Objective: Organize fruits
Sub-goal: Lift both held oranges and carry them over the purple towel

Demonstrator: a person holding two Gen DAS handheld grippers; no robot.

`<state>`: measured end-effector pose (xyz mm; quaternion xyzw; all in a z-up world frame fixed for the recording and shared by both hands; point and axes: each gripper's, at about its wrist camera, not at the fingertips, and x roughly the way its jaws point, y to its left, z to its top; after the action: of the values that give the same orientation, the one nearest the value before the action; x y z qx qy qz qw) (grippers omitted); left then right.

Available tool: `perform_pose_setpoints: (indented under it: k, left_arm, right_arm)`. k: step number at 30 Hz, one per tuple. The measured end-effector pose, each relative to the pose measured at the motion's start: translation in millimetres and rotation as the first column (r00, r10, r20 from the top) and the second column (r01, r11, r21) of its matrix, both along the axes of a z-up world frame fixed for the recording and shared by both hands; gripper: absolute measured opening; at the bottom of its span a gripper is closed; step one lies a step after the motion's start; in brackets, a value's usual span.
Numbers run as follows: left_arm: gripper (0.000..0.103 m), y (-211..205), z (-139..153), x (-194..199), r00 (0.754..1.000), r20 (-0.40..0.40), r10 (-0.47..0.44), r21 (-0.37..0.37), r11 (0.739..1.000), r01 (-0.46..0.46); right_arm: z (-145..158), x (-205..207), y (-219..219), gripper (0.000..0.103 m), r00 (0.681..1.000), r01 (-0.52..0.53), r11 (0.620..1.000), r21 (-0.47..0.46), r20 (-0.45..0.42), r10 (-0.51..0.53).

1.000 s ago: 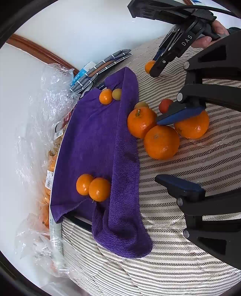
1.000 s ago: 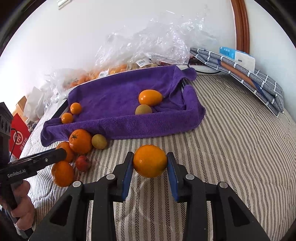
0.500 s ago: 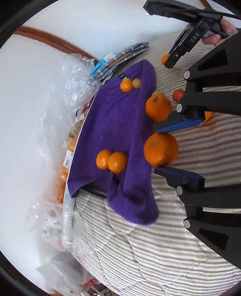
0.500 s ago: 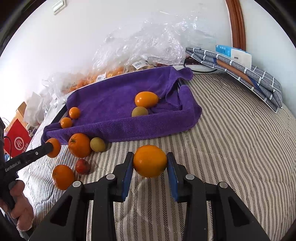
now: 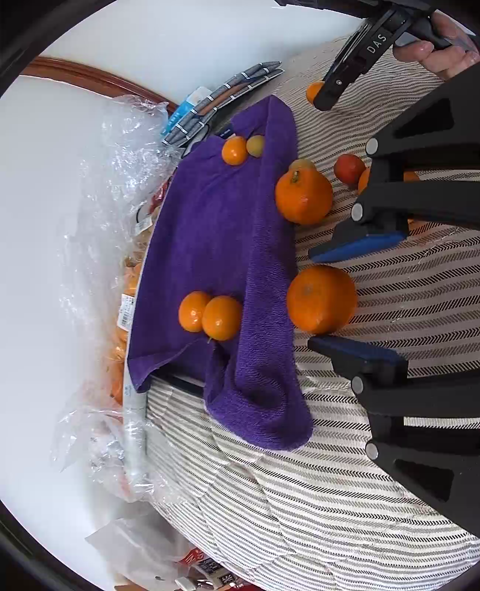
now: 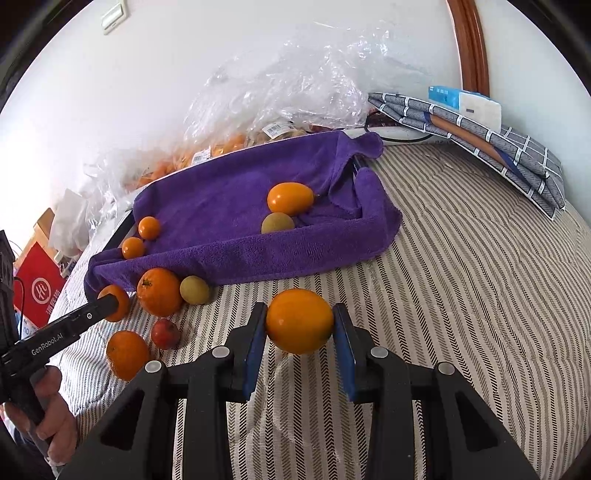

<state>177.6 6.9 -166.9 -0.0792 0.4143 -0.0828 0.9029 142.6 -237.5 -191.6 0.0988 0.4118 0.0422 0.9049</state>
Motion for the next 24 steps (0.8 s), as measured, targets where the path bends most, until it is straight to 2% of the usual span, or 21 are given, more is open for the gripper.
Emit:
perform_pose_setpoints:
  k: [8, 10, 14, 21, 24]
  left_arm:
    - [0.041, 0, -4, 5, 1.0, -0.021, 0.01, 0.001, 1.0, -0.01]
    - [0.038, -1, -3, 4, 1.0, -0.018, -0.003, 0.002, 1.0, 0.003]
    - [0.038, 1, 2, -2, 1.0, 0.029, 0.007, -0.004, 1.0, -0.007]
    - [0.038, 13, 15, -13, 0.994, 0.101, 0.036, -0.069, 0.997, -0.029]
    - [0.038, 16, 20, -18, 0.989, 0.135, 0.057, -0.073, 0.996, -0.048]
  right_arm:
    - [0, 1, -1, 0.035, 1.0, 0.005, 1.0, 0.009, -0.001, -0.005]
    - [0, 0, -1, 0.035, 1.0, 0.004, 1.0, 0.01, 0.0, -0.004]
    - [0, 0, -1, 0.035, 1.0, 0.008, 1.0, 0.012, 0.004, -0.008]
    - [3, -5, -2, 0.035, 0.999, -0.001, 1.0, 0.022, 0.034, 0.0]
    - [4, -6, -3, 0.035, 0.999, 0.003, 1.0, 0.022, 0.041, -0.004]
